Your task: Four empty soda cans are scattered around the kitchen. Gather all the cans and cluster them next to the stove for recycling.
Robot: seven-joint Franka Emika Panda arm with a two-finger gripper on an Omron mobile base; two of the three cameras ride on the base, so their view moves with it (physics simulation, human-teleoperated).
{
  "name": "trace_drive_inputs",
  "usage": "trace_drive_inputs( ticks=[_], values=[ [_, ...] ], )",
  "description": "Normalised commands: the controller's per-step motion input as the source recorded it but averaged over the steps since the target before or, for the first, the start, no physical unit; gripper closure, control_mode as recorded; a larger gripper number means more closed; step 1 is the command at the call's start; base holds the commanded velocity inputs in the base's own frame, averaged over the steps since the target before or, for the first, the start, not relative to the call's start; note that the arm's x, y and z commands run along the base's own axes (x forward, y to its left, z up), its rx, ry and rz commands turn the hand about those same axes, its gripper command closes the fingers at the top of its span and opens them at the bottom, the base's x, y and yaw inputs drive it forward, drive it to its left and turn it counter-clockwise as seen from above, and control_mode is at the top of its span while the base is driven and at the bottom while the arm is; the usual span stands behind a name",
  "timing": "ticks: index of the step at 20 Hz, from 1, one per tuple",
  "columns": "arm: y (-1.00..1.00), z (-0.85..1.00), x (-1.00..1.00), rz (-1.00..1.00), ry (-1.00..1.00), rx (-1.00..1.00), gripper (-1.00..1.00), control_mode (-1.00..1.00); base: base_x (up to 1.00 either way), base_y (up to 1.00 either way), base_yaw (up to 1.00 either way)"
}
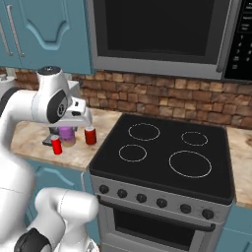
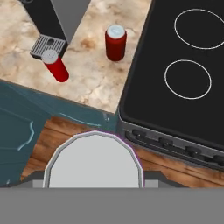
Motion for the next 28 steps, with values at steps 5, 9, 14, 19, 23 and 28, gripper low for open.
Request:
trace_drive_inputs(
  ticks=[5, 9, 14, 19, 23, 28],
  values=[
    [0.23, -0.35, 0.37, 0.10, 0.11, 0.02, 1.00, -1.00, 0.00, 0.00, 0.00],
    [0.23, -0.29, 0.39, 0.07, 0.04, 0.00, 1.00, -1.00, 0.00, 0.00, 0.00],
    [0.20, -0.26, 0.32, 0.06, 0.00, 0.00, 1.00, -1.00, 0.00, 0.00, 0.00],
    [0.15, -0.30, 0.31, 0.04, 0.00, 0.00, 1.00, -1.00, 0.00, 0.00, 0.00],
    [0.15, -0.26, 0.35, 0.01, 0.00, 0.00, 1.00, -1.00, 0.00, 0.00, 0.00],
    [0.15, -0.25, 0.40, 0.00, 0.00, -0.02, 1.00, -1.00, 0.00, 0.00, 0.00]
  ],
)
